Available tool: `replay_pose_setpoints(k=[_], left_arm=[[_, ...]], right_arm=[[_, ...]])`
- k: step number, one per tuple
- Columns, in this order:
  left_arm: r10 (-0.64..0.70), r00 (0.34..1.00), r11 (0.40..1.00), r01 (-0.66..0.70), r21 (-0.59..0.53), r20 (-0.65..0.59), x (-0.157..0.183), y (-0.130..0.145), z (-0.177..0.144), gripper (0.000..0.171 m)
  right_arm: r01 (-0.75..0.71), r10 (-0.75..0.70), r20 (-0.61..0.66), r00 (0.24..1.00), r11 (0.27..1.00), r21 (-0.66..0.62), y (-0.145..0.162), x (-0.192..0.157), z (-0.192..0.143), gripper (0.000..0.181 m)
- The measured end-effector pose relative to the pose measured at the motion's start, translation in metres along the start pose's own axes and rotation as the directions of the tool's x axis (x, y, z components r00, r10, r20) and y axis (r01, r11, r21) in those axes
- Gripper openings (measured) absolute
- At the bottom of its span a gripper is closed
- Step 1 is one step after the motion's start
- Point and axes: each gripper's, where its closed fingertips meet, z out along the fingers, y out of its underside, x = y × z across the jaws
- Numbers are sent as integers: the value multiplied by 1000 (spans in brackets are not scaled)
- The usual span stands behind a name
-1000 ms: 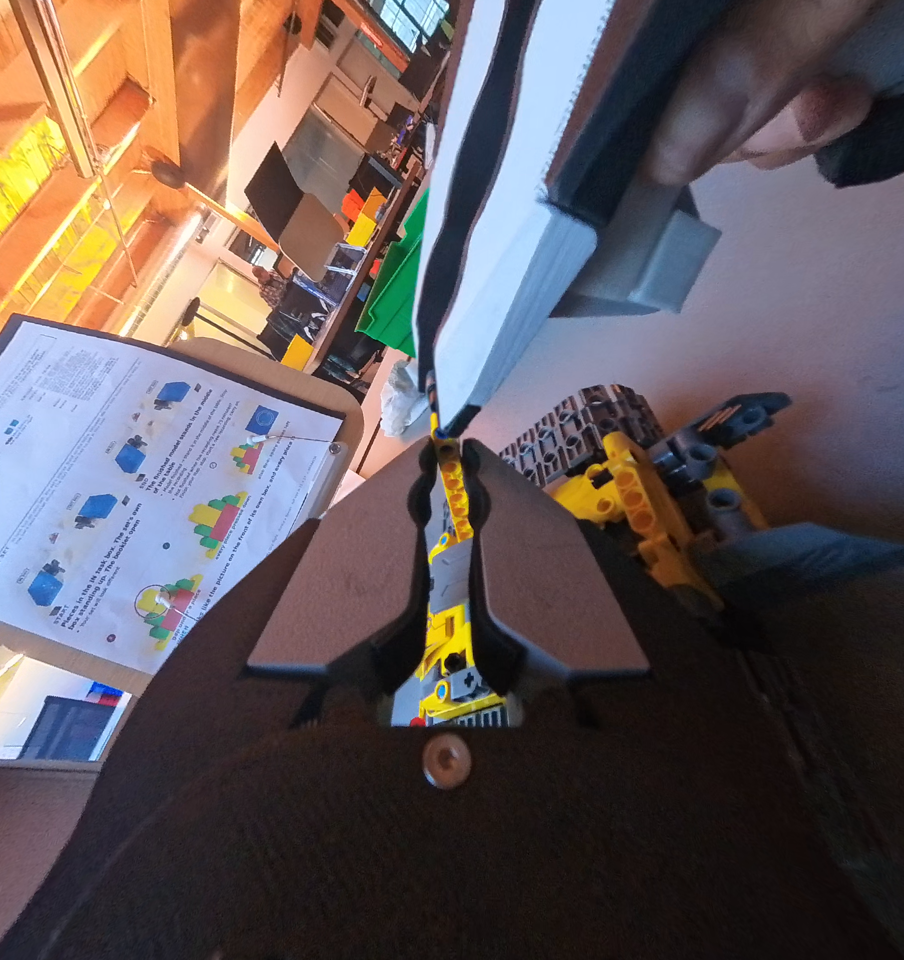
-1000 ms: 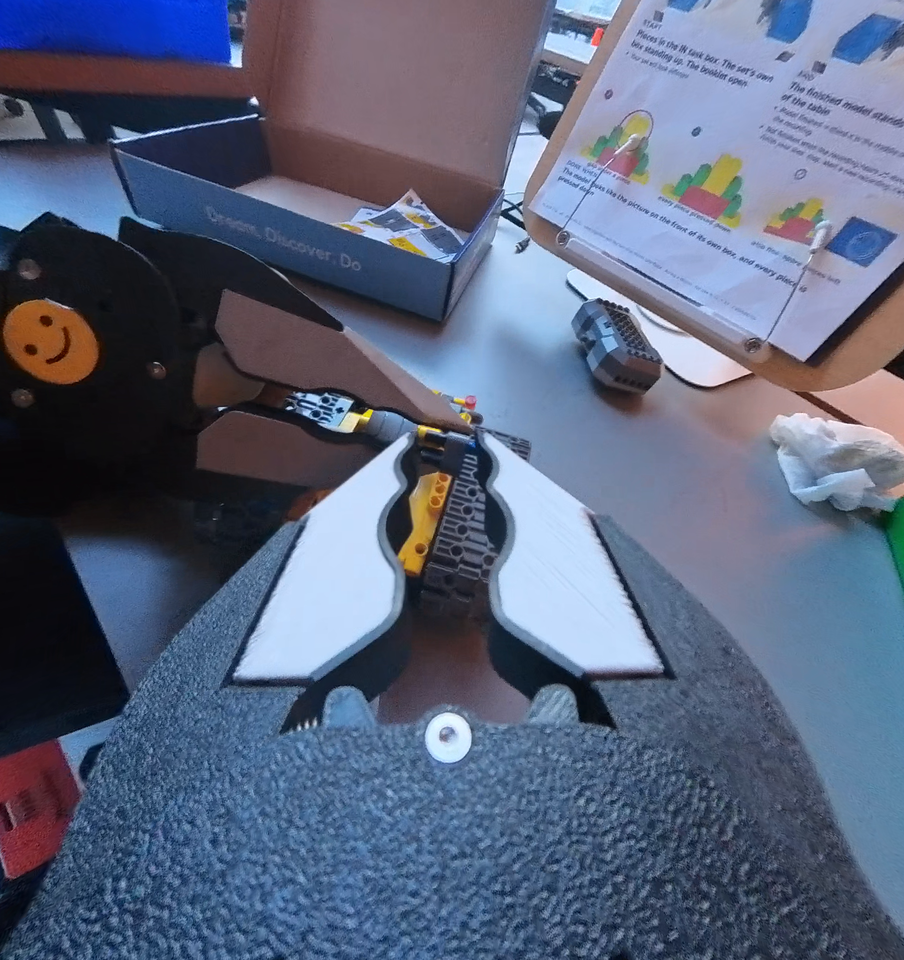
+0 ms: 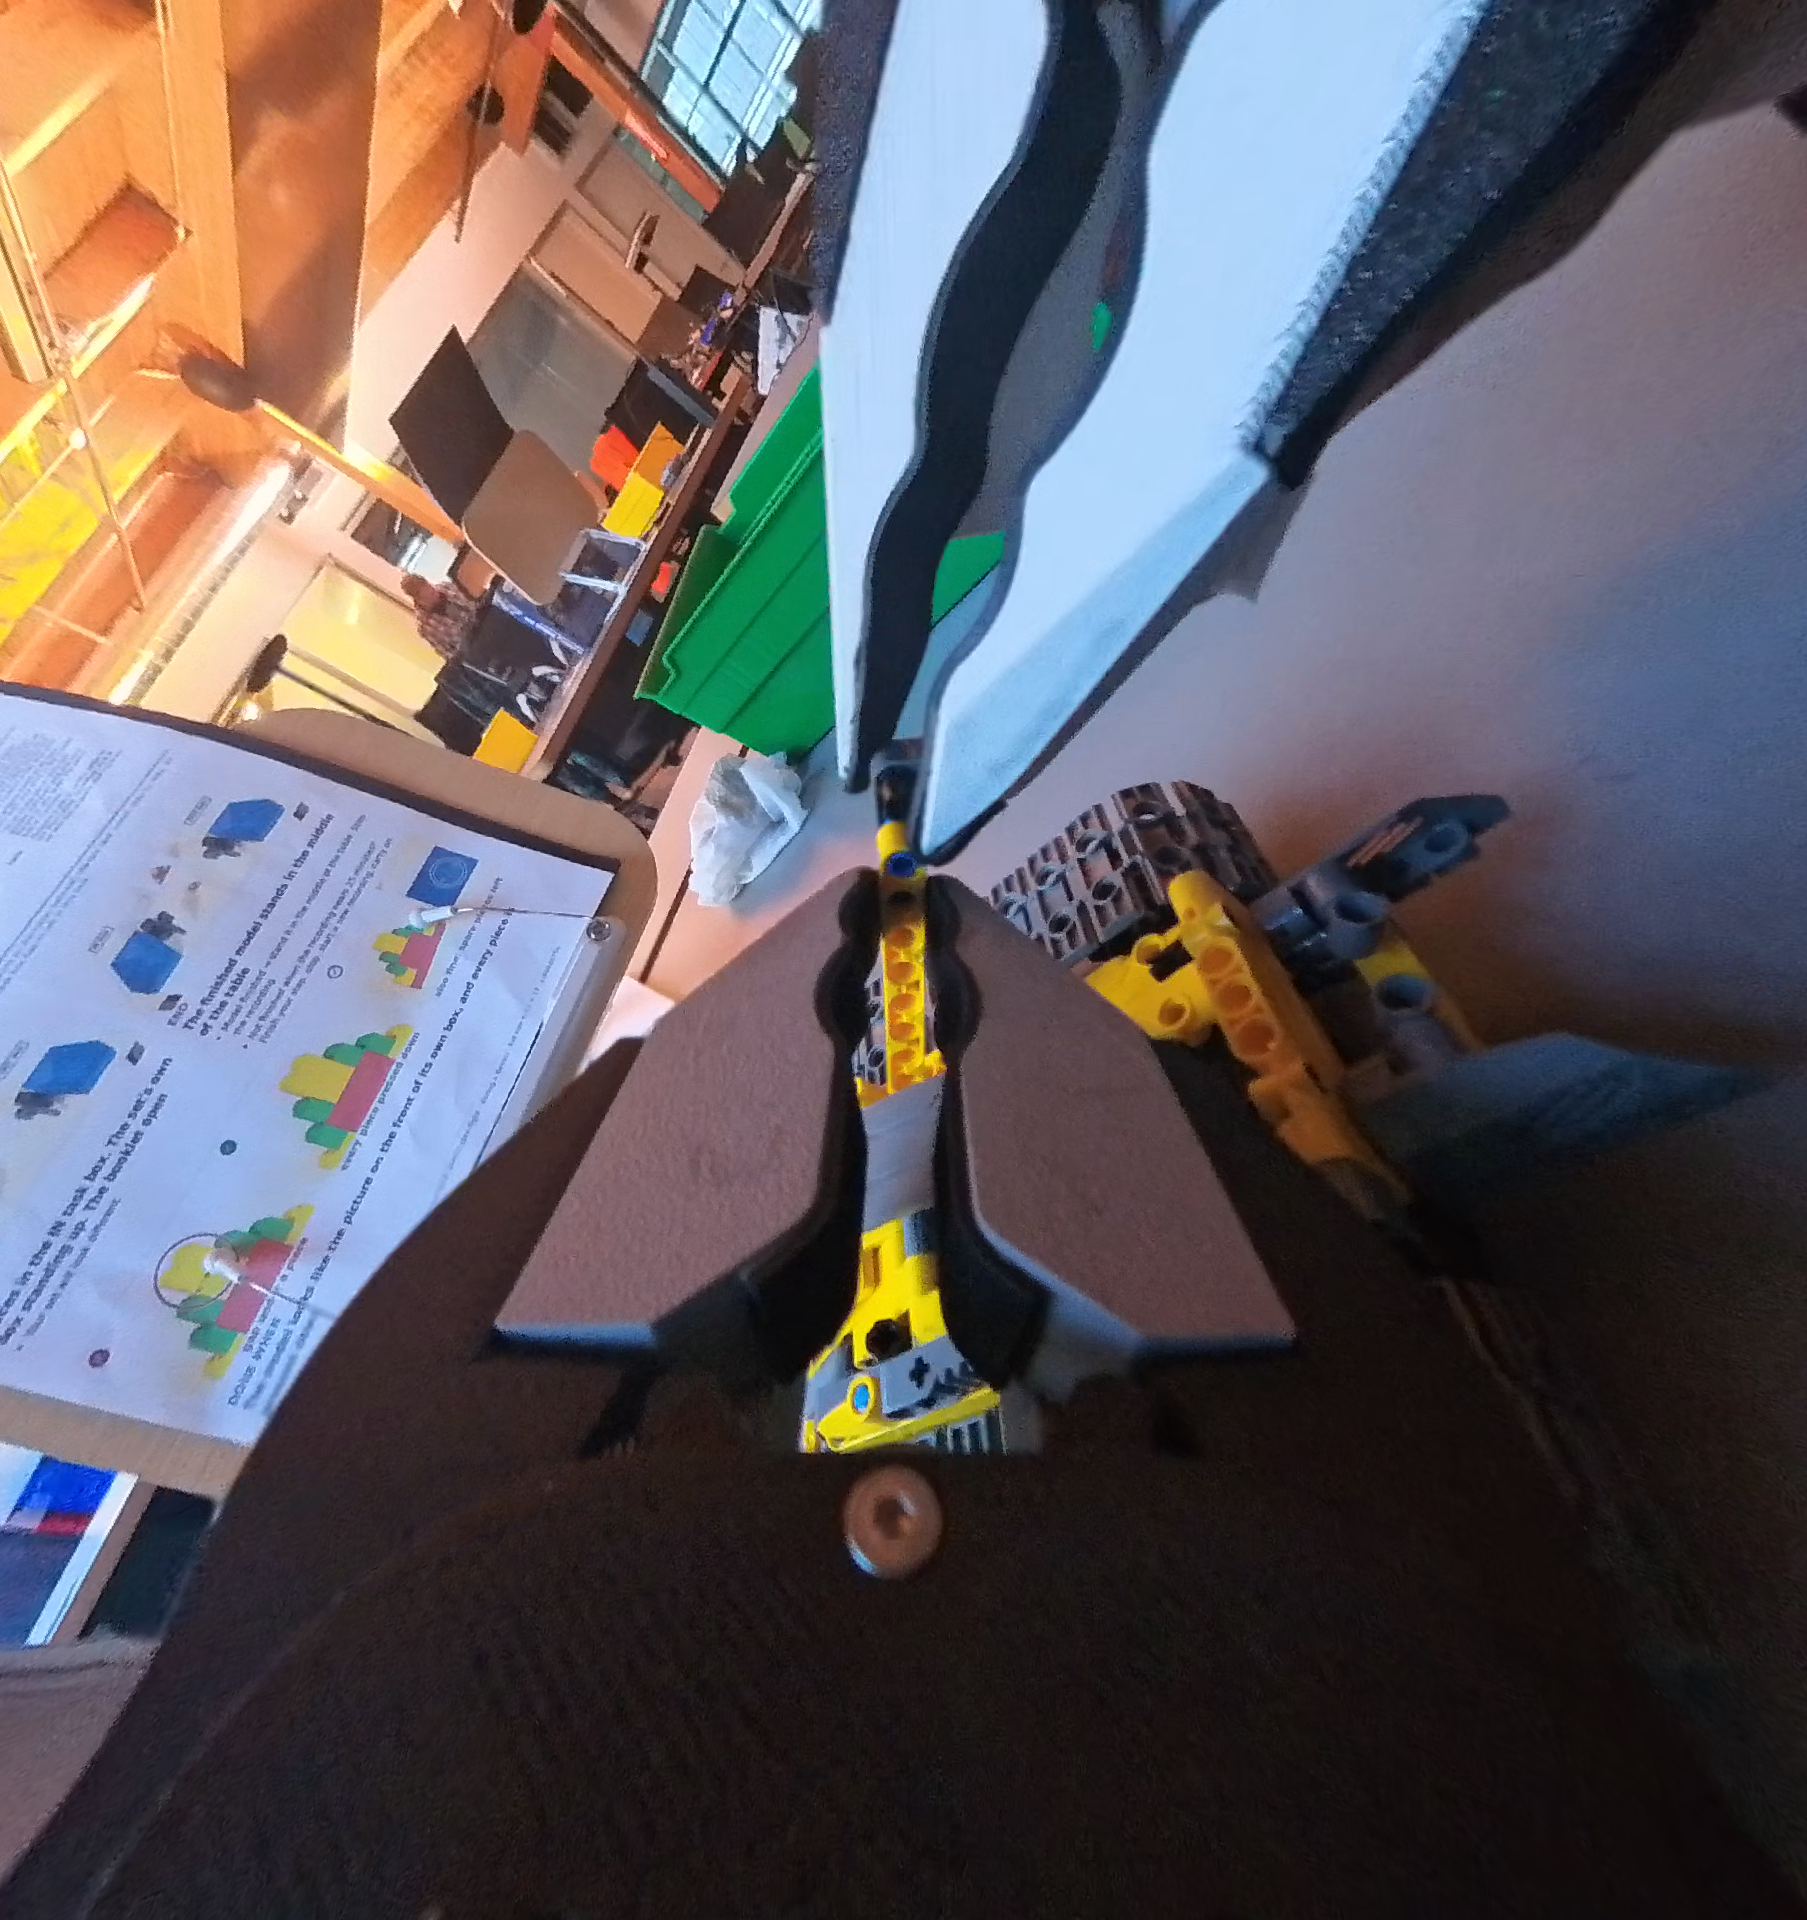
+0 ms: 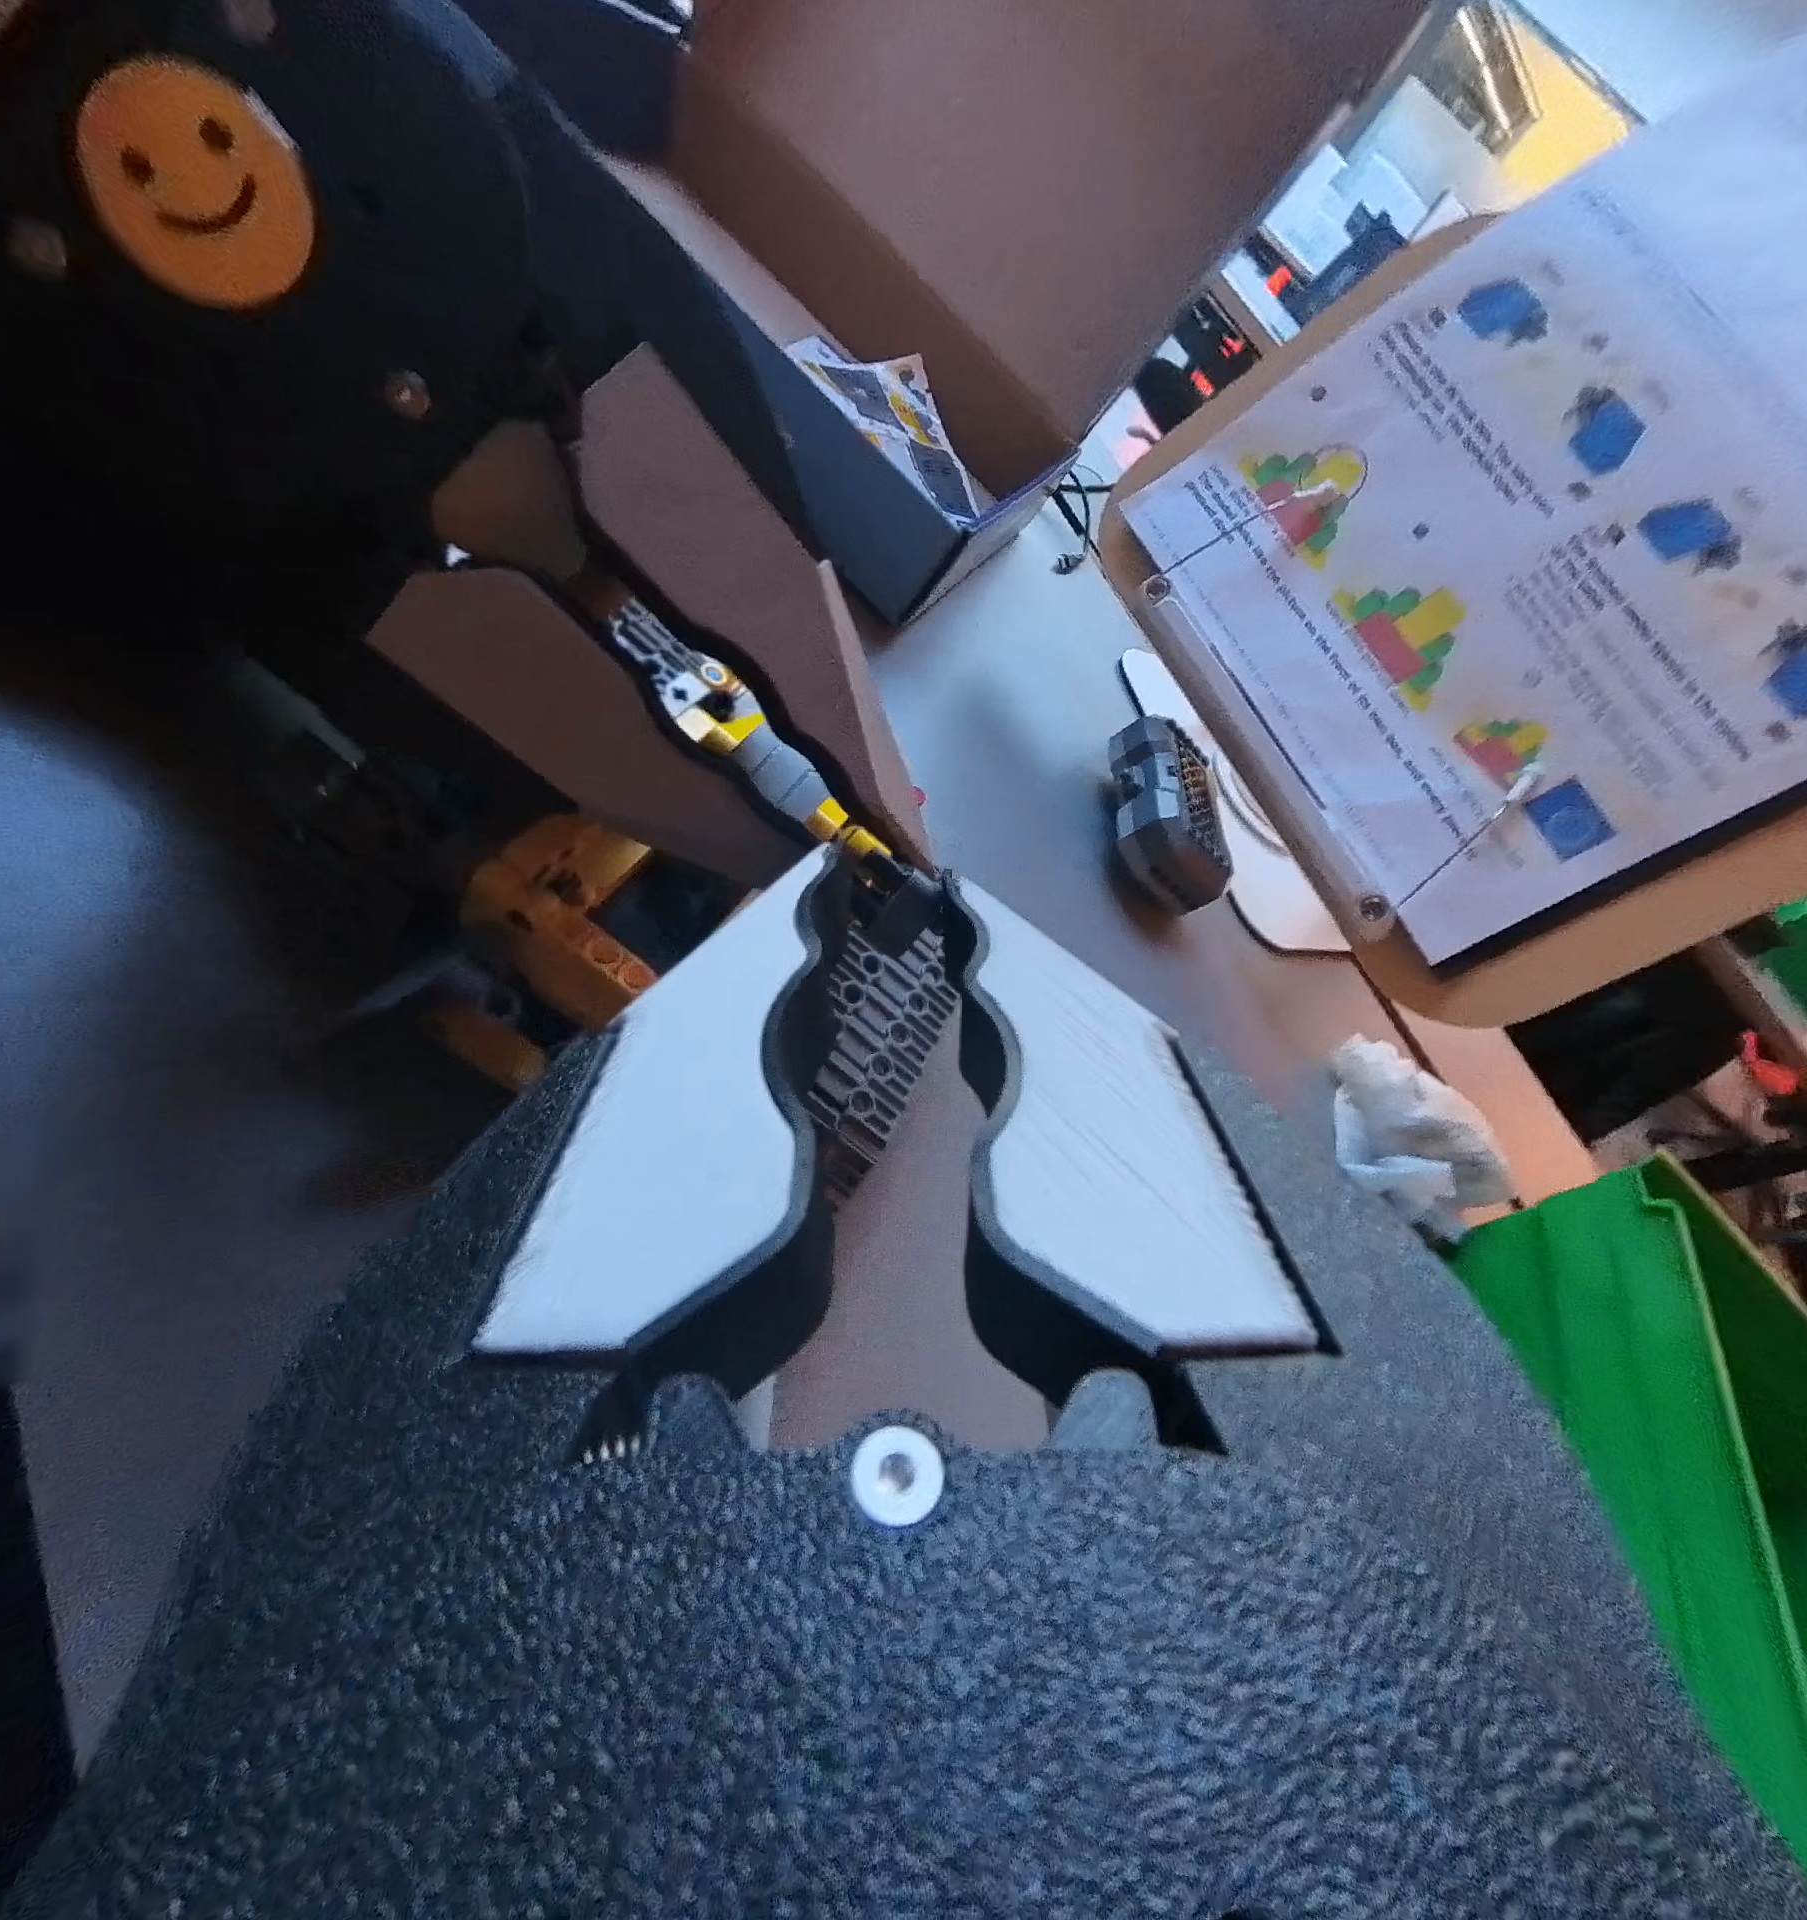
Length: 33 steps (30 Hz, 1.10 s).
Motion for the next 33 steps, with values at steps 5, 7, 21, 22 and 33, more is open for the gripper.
replay_pose_setpoints(k=[5, 7, 21, 22, 33], left_arm=[[25, 997, 984, -12, 176, -76, 18, -26, -12, 6], [105, 993, 979, -93, 183, -55, 21, -28, -11, 6], [162, 987, 965, -159, 208, -1, 21, -28, -14, 7], [171, 985, 964, -168, 206, 4, 22, -29, -14, 7], [199, 980, 957, -197, 212, 10, 24, -30, -14, 7]], right_arm=[[25, -48, 213, 976, 993, 112, -16, -17, -20, 22], [74, -93, 214, 972, 993, 93, -14, -16, -23, 36], [288, -285, 93, 954, 957, -20, 18, -9, -25, 21], [332, -329, 70, 942, 943, -35, 18, -9, -22, 19], [539, -541, 32, 841, 830, -144, 18, -9, -11, 6]])
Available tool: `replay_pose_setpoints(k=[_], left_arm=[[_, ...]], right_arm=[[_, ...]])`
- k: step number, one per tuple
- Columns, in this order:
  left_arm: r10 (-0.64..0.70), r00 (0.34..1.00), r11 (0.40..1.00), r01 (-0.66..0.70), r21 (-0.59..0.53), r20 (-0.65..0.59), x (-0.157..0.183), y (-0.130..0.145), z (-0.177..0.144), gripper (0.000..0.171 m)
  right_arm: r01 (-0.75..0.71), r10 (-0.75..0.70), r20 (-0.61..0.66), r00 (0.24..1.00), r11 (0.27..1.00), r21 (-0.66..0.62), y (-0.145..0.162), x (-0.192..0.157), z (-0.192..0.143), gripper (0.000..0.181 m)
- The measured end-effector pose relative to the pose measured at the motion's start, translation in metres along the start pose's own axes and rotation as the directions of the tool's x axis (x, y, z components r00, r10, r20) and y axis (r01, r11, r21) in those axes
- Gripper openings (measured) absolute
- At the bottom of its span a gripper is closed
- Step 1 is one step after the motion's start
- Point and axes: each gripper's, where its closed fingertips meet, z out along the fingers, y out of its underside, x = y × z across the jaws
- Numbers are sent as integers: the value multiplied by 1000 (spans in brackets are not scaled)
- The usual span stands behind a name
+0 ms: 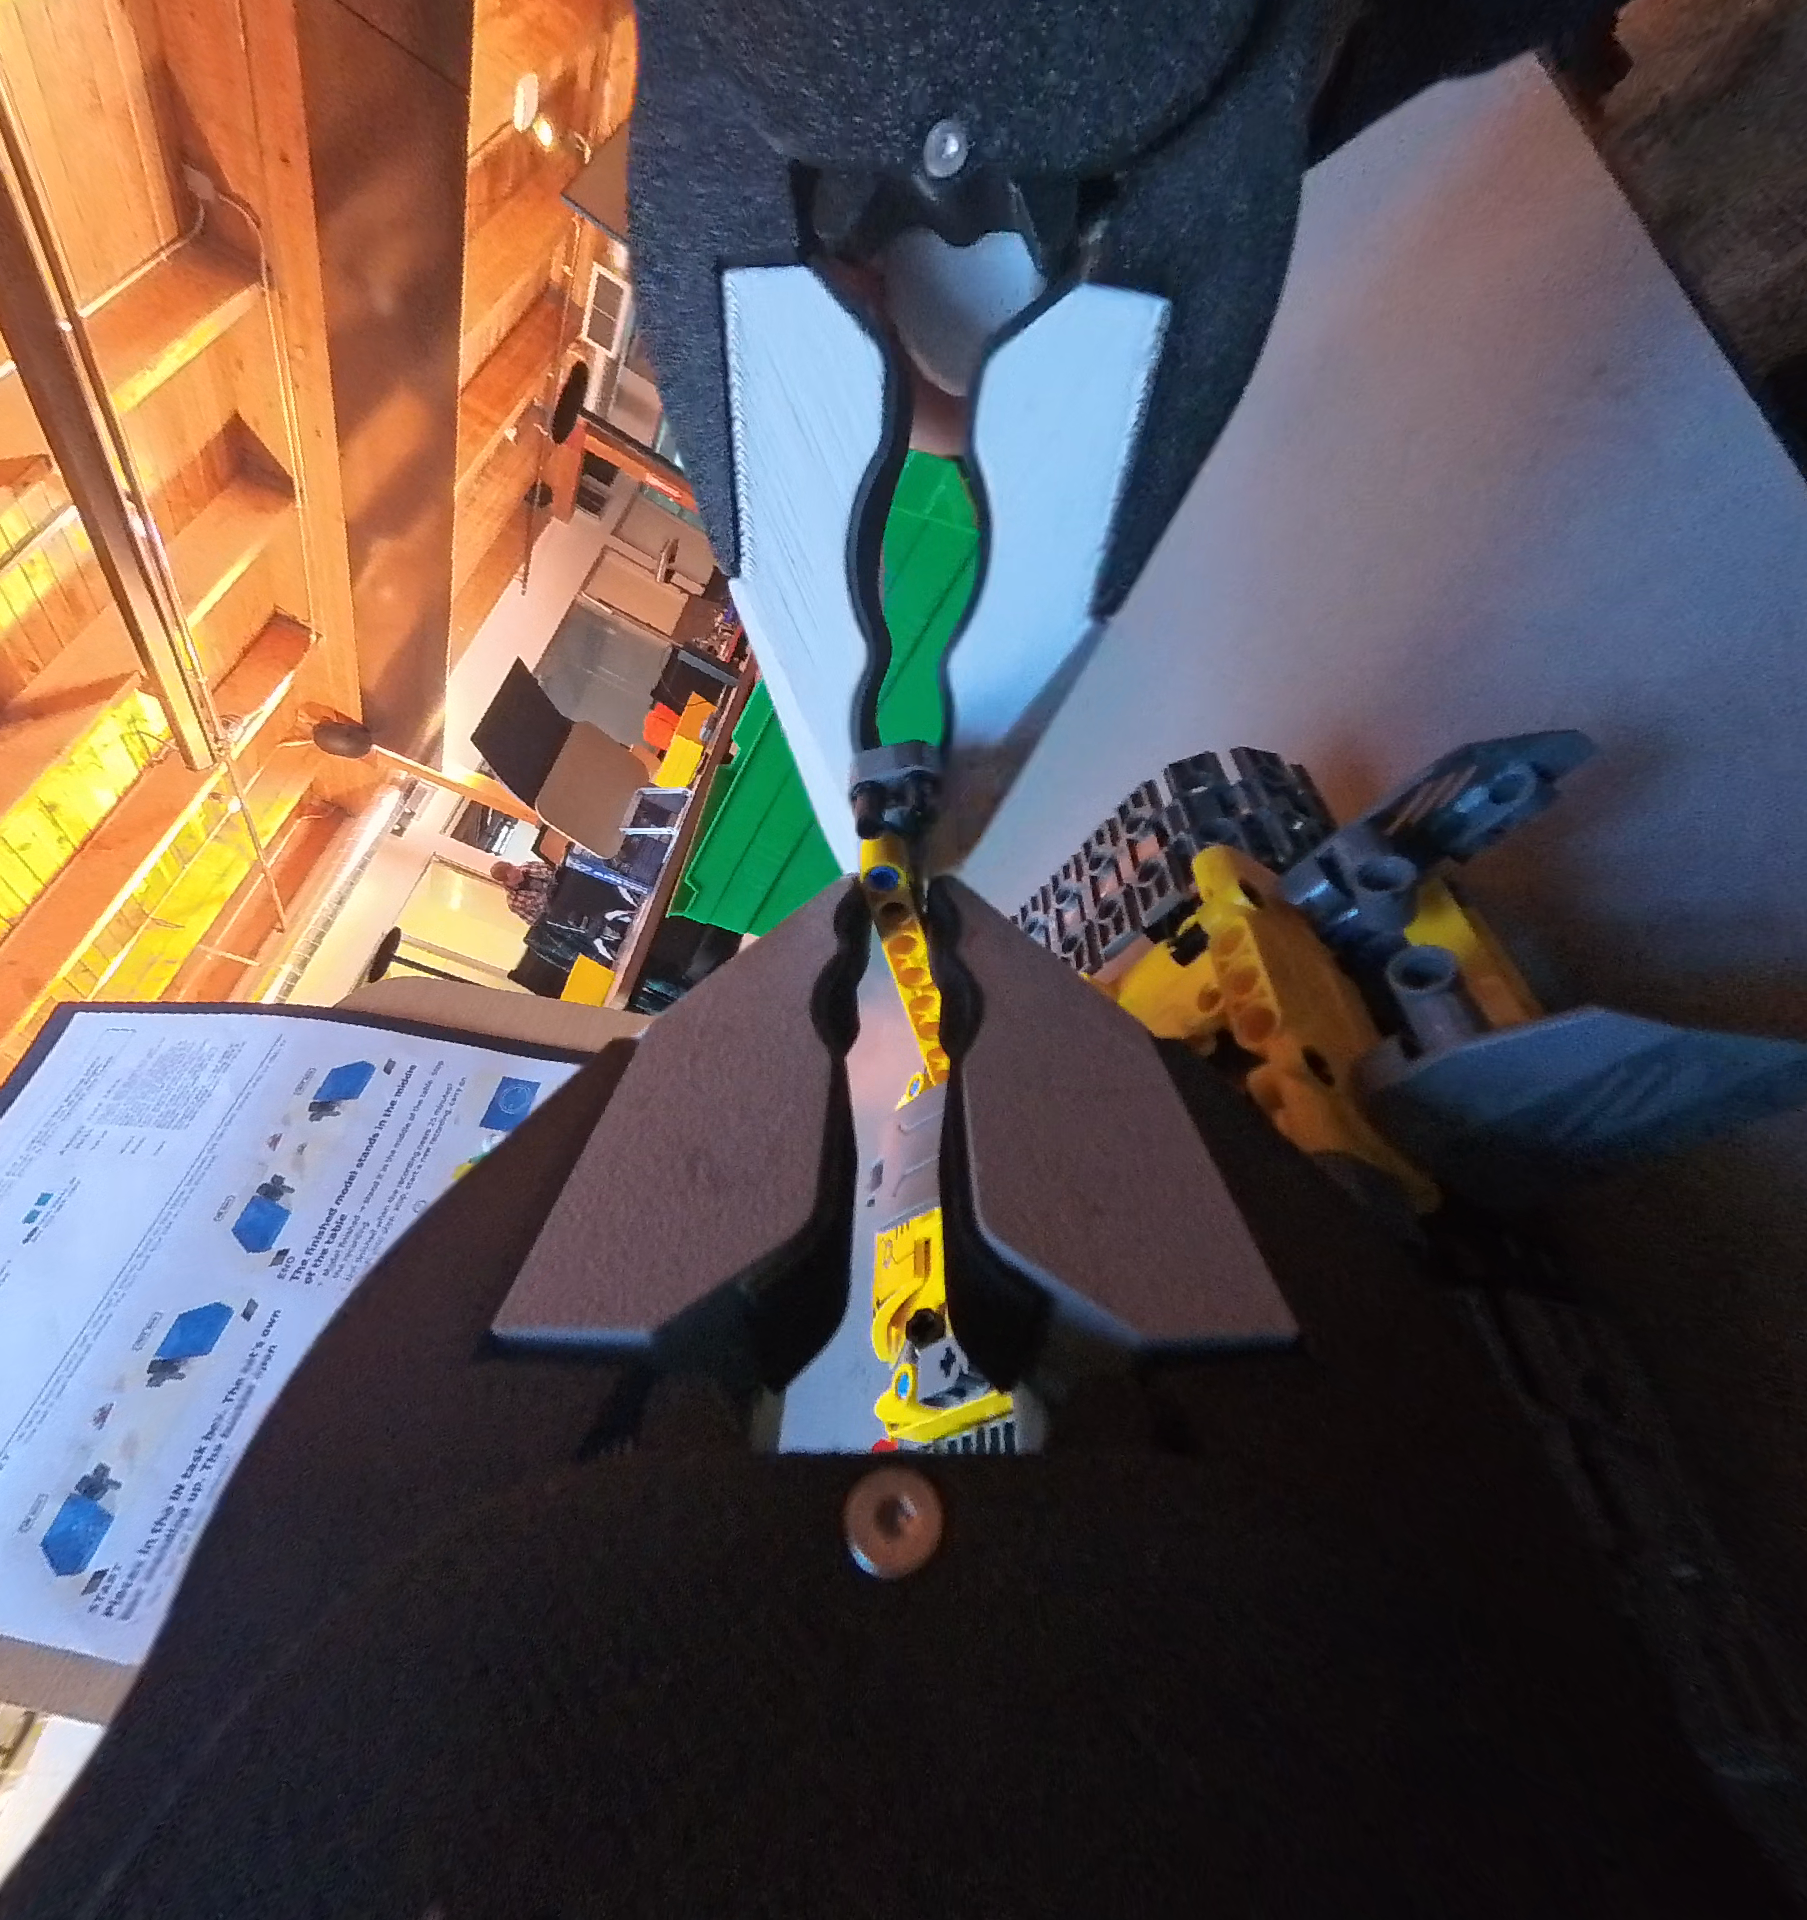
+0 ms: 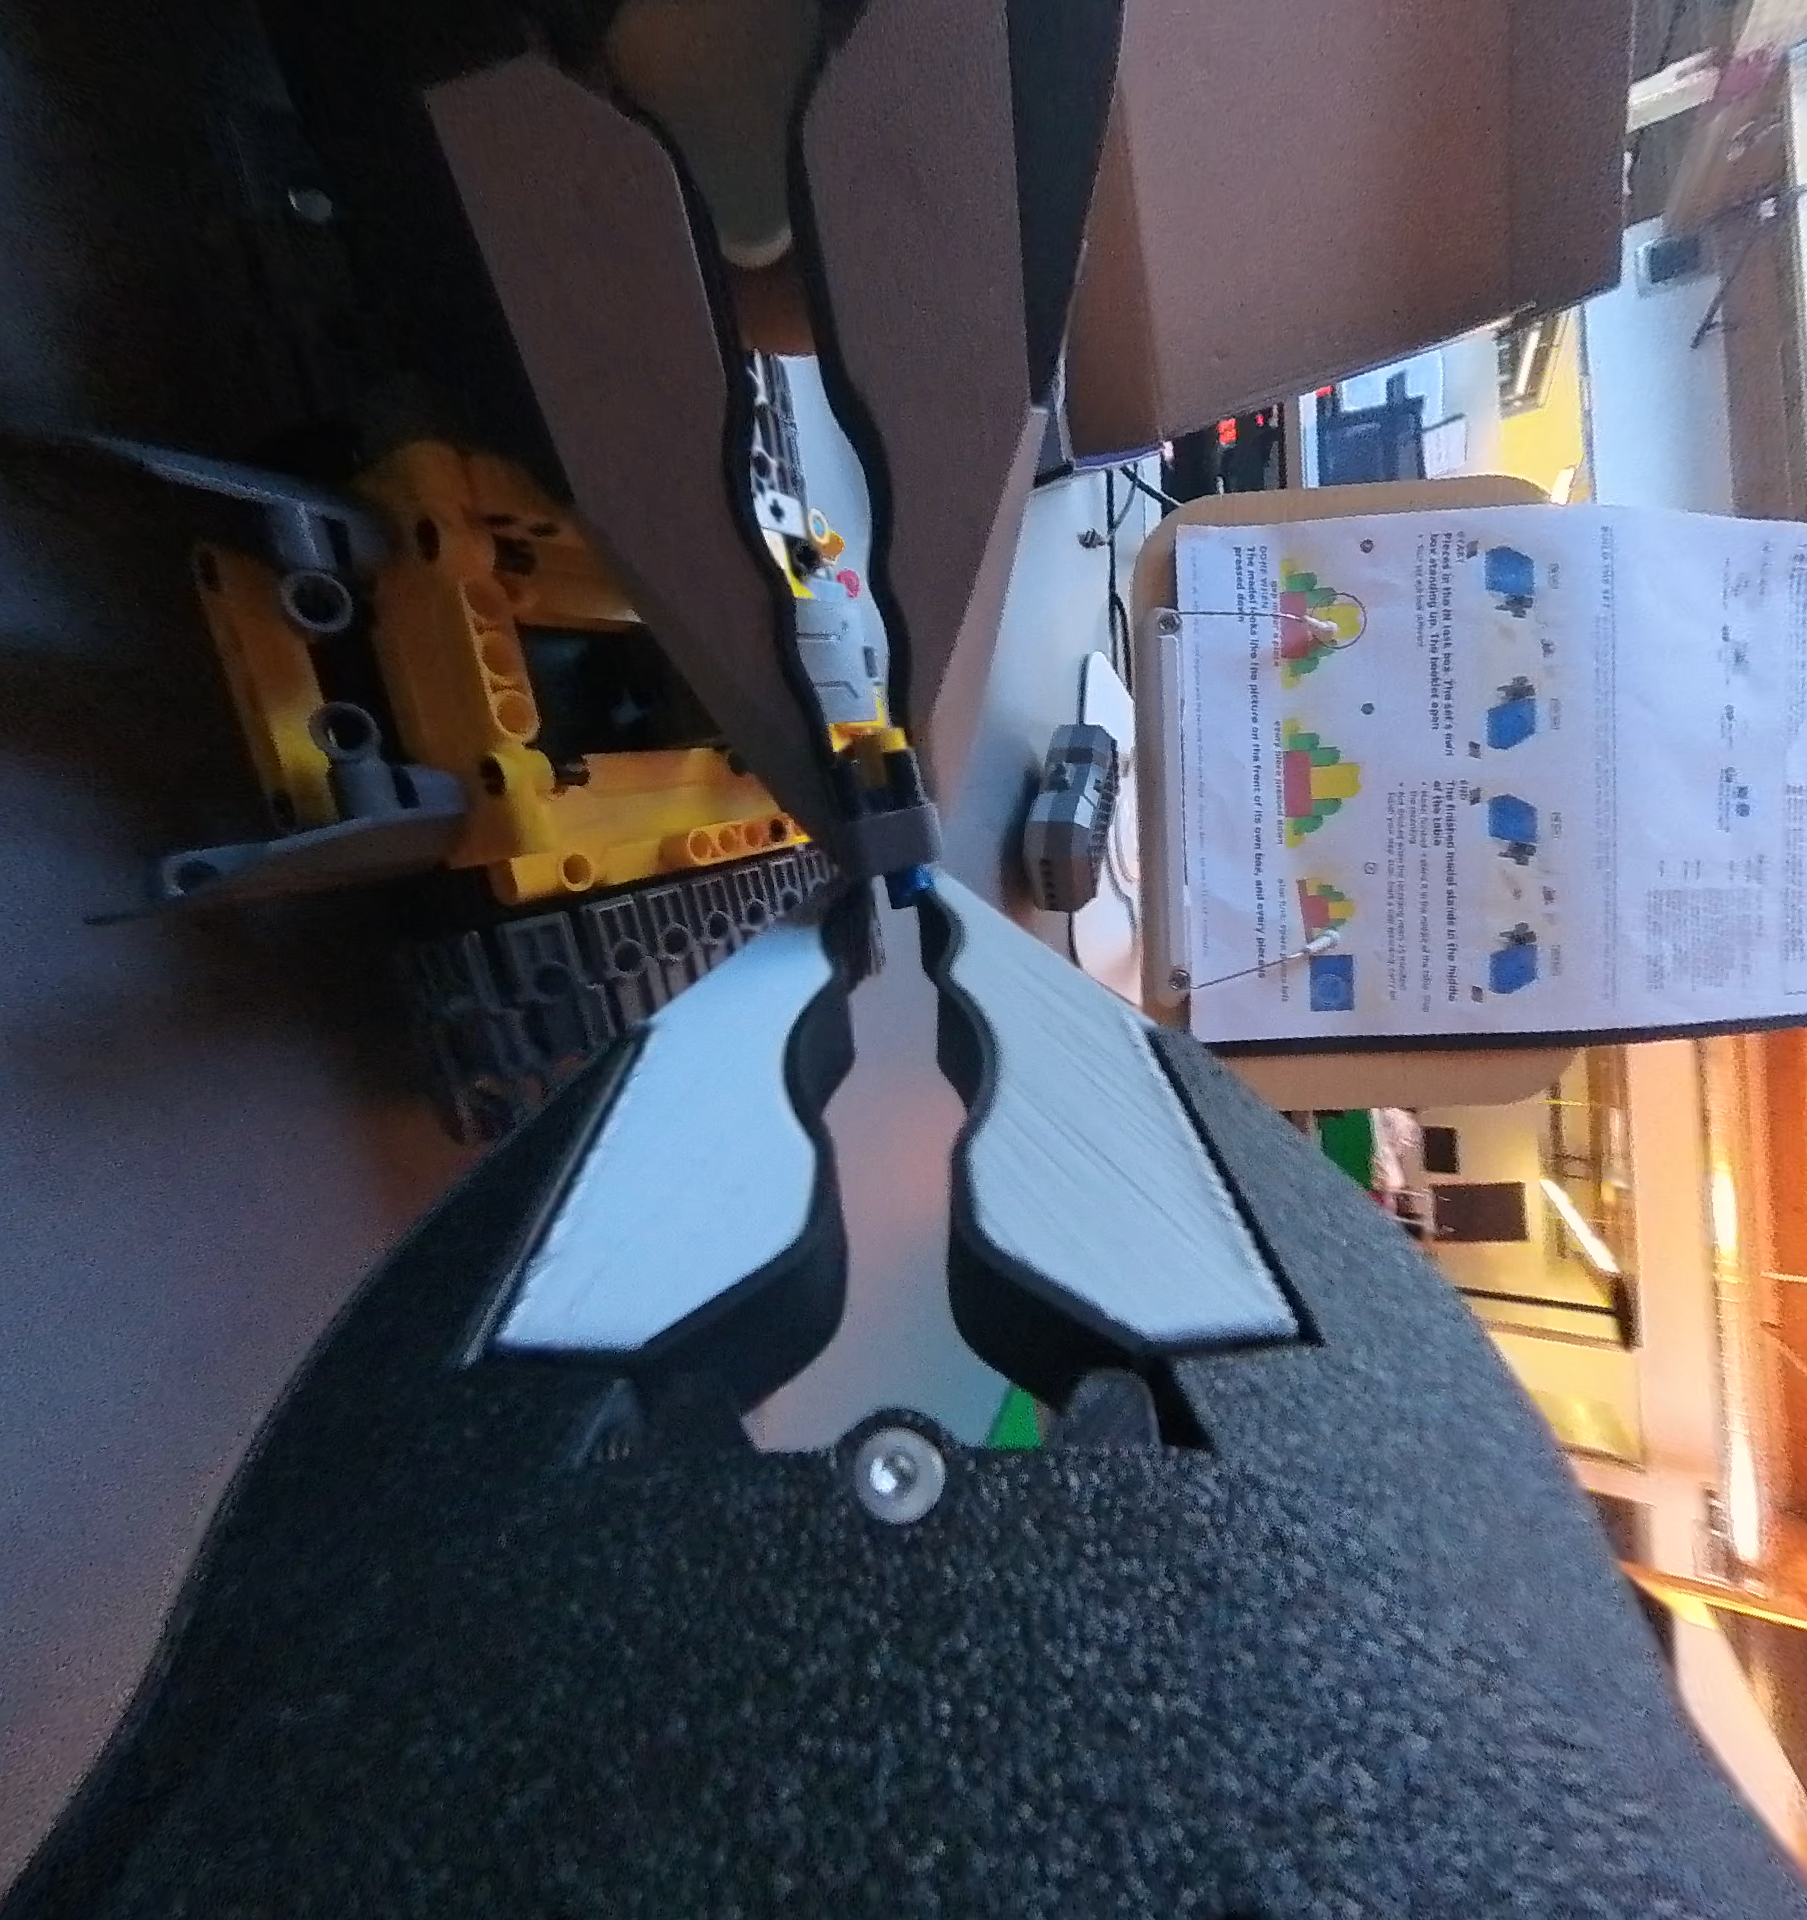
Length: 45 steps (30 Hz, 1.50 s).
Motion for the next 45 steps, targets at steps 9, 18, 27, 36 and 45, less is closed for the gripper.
replay_pose_setpoints(k=[9, 18, 27, 36, 45], left_arm=[[29, 1000, 1000, -29, 0, -4, 2, -1, -1, 8], [52, 999, 999, -53, -4, -12, 5, -3, -1, 8], [73, 997, 997, -73, -20, 1, 5, -3, 0, 7], [93, 996, 978, -93, -185, -9, 5, 11, 7, 5], [85, 996, 972, -81, -221, 8, -1, 21, 6, 4]], right_arm=[[129, -127, 33, 991, 990, -64, 1, -2, -2, 10], [107, -102, 94, 990, 993, -54, 0, -4, -4, 8], [105, -103, 50, 993, 994, -33, 1, -5, -2, 2], [136, -140, -47, 989, 988, -78, 16, -1, 10, 0], [-19, 15, -91, 996, 999, -46, 19, 3, 23, 0]])
